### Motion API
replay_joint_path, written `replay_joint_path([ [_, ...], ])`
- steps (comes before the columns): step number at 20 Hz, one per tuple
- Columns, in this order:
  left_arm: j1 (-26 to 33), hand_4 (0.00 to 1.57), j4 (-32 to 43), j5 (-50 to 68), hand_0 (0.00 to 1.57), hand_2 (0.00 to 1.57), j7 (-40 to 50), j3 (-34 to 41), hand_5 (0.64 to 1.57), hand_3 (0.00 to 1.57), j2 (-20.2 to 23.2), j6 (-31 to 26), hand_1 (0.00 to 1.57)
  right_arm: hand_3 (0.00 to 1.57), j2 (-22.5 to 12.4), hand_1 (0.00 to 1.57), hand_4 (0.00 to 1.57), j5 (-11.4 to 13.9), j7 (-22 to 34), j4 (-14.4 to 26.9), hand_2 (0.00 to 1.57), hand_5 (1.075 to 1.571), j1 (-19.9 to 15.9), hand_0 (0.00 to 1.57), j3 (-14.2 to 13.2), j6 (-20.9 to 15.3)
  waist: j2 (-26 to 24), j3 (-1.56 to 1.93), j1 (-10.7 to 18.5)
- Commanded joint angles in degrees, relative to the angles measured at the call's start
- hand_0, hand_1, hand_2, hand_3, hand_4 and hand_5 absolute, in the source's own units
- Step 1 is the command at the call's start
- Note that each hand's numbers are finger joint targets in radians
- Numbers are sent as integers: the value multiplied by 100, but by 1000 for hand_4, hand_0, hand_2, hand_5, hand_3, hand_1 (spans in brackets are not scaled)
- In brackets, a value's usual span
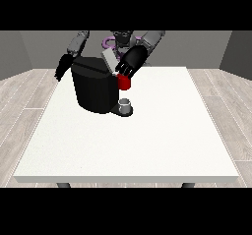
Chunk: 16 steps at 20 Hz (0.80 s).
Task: Insert the coffee pod into the coffee machine and close the lid
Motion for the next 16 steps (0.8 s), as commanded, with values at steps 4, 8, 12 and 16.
replay_joint_path([
  [4, -253, 357, -110, -130, 1217, 1242, 175, -137, 1571, 1195, -298, 162, 1217, 0, -58, 0, 0, 26, -110, 305, 0, 1571, -268, 0, -121, -86, 79, 4, 114],
  [8, -133, 351, -5, -108, 1180, 1198, -10, -18, 1571, 1170, -151, 305, 1180, 0, 0, 0, 0, 107, 4, 117, 0, 1571, -30, 0, 70, -34, -37, 1, -15],
  [12, -125, 0, 65, -426, 1209, 1228, -171, -171, 1571, 1132, 258, 428, 1209, 0, 75, 0, 0, 129, 3, -73, 0, 1571, 13, 0, 159, -61, 97, 1, -152],
  [16, 9, 0, 92, -578, 1173, 1194, -719, -280, 1571, 1066, 472, 595, 1173, 0, 70, 0, 0, 145, 223, -264, 0, 1571, -218, 0, 121, -179, 306, -2, -97],
])
